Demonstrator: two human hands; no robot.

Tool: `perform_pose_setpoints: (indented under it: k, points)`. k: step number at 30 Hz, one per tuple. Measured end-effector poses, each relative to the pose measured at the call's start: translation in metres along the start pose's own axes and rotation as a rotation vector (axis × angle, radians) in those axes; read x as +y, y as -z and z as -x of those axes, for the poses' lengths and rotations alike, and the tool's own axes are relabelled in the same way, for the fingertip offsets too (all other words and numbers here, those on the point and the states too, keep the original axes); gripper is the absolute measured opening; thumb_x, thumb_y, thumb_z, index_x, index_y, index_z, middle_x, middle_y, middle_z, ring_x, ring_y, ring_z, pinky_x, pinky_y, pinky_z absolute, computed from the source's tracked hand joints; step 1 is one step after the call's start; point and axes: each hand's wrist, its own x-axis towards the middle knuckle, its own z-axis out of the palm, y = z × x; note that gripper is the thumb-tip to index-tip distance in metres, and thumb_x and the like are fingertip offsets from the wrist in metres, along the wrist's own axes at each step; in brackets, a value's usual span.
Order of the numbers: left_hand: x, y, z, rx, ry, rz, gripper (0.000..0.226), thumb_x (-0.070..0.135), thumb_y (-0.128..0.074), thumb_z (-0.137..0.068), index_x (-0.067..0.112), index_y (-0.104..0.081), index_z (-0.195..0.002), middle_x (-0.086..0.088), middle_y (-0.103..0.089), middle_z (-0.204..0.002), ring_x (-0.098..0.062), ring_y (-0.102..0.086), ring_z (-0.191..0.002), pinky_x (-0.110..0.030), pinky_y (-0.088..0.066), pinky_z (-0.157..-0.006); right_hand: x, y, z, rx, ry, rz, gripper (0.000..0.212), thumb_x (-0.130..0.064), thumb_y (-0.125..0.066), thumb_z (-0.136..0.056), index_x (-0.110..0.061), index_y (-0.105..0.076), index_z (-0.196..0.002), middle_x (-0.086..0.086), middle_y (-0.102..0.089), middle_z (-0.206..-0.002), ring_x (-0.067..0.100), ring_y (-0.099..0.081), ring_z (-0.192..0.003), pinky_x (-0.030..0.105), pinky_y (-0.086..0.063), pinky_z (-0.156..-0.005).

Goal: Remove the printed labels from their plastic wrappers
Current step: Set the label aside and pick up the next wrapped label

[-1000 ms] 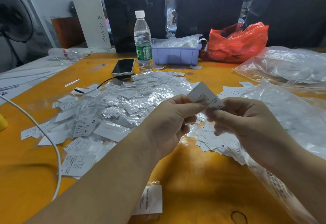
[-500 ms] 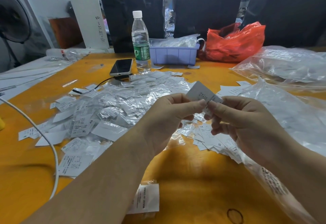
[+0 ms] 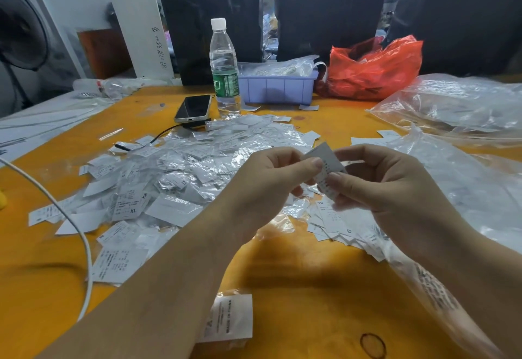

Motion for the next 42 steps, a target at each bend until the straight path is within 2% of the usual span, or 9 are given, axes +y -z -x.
perform_pose_setpoints:
  k: [6, 11, 17, 19, 24, 28, 32, 35, 42]
  points:
    - [-0.002, 0.0, 0.0, 0.1, -0.067, 0.043, 0.011, 0.013, -0.065, -0.091, 0.003, -0.068, -0.087, 0.009, -0.063, -0.061, 0.0, -0.052, -0.053, -0.01, -0.042, -0.051, 0.0, -0.002, 0.0, -0.049, -0.018, -0.027, 0.048, -0.01, -0.071, -0.063, -0.01, -0.065, -0.11, 0.02, -0.073, -0.081, 0.021, -0.066, -0.063, 0.029, -0.059, -0.061]
    - [-0.003, -0.002, 0.001, 0.142, -0.122, -0.037, 0.01, 0.016, -0.065, -0.092, 0.009, -0.068, -0.086, 0.01, -0.066, -0.063, 0.003, -0.056, -0.056, -0.009, -0.041, -0.051, -0.001, -0.001, 0.0, -0.133, -0.036, 0.01, 0.052, -0.009, -0.073, -0.061, -0.011, -0.065, -0.112, 0.017, -0.073, -0.083, 0.023, -0.067, -0.067, 0.029, -0.058, -0.064]
    - [-0.002, -0.006, 0.001, 0.021, -0.065, 0.0, 0.006, 0.024, -0.066, -0.092, 0.018, -0.066, -0.093, 0.005, -0.066, -0.078, -0.003, -0.058, -0.064, -0.011, -0.043, -0.055, 0.001, 0.0, 0.0, -0.027, 0.007, 0.025, 0.035, -0.016, -0.071, -0.066, -0.004, -0.068, -0.099, 0.013, -0.074, -0.079, 0.02, -0.067, -0.061, 0.03, -0.059, -0.061]
    - [-0.002, -0.006, 0.001, -0.029, -0.01, -0.032, 0.019, 0.036, -0.072, -0.082, 0.022, -0.065, -0.093, 0.004, -0.067, -0.083, 0.0, -0.058, -0.065, -0.01, -0.043, -0.055, 0.002, 0.001, -0.001, 0.02, 0.018, 0.008, 0.028, -0.019, -0.071, -0.068, -0.005, -0.068, -0.091, 0.009, -0.074, -0.075, 0.018, -0.067, -0.061, 0.029, -0.059, -0.061]
    - [-0.007, -0.012, 0.003, -0.115, 0.03, -0.183, 0.015, 0.026, -0.07, -0.089, 0.011, -0.067, -0.092, -0.003, -0.067, -0.08, -0.005, -0.059, -0.068, -0.017, -0.046, -0.062, 0.005, 0.003, -0.003, 0.027, -0.05, -0.059, 0.041, -0.03, -0.073, -0.064, -0.001, -0.066, -0.092, 0.012, -0.074, -0.086, 0.027, -0.071, -0.08, 0.04, -0.06, -0.072]
    - [-0.006, -0.01, 0.002, -0.085, 0.024, -0.214, 0.01, 0.017, -0.064, -0.092, 0.012, -0.067, -0.084, 0.001, -0.073, -0.08, -0.007, -0.062, -0.068, -0.021, -0.047, -0.064, 0.008, 0.003, -0.005, 0.023, -0.105, -0.073, 0.037, -0.037, -0.078, -0.055, -0.011, -0.073, -0.082, 0.009, -0.069, -0.084, 0.014, -0.061, -0.069, 0.025, -0.053, -0.058]
    - [-0.006, -0.004, 0.001, -0.028, 0.004, -0.197, 0.008, 0.015, -0.069, -0.087, 0.014, -0.068, -0.079, -0.007, -0.074, -0.084, -0.007, -0.063, -0.067, -0.024, -0.048, -0.066, 0.008, 0.004, -0.006, 0.009, -0.125, -0.082, 0.028, -0.034, -0.077, -0.052, -0.025, -0.079, -0.078, -0.001, -0.066, -0.071, 0.008, -0.055, -0.058, 0.024, -0.05, -0.054]
    - [-0.005, -0.001, 0.001, -0.015, 0.003, -0.189, 0.008, 0.015, -0.07, -0.085, 0.015, -0.066, -0.078, -0.005, -0.074, -0.082, -0.006, -0.064, -0.066, -0.016, -0.048, -0.06, 0.007, 0.004, -0.008, 0.021, -0.137, -0.113, 0.011, -0.027, -0.077, -0.055, -0.025, -0.077, -0.066, 0.0, -0.064, -0.068, 0.009, -0.056, -0.056, 0.025, -0.049, -0.053]
    - [-0.005, 0.002, 0.0, -0.023, 0.042, -0.181, 0.005, 0.011, -0.064, -0.086, 0.01, -0.064, -0.081, 0.002, -0.074, -0.078, -0.004, -0.064, -0.064, -0.013, -0.046, -0.056, 0.005, 0.006, -0.006, 0.008, -0.088, -0.12, 0.025, -0.029, -0.076, -0.055, -0.02, -0.079, -0.077, 0.005, -0.064, -0.075, 0.01, -0.054, -0.057, 0.023, -0.048, -0.054]
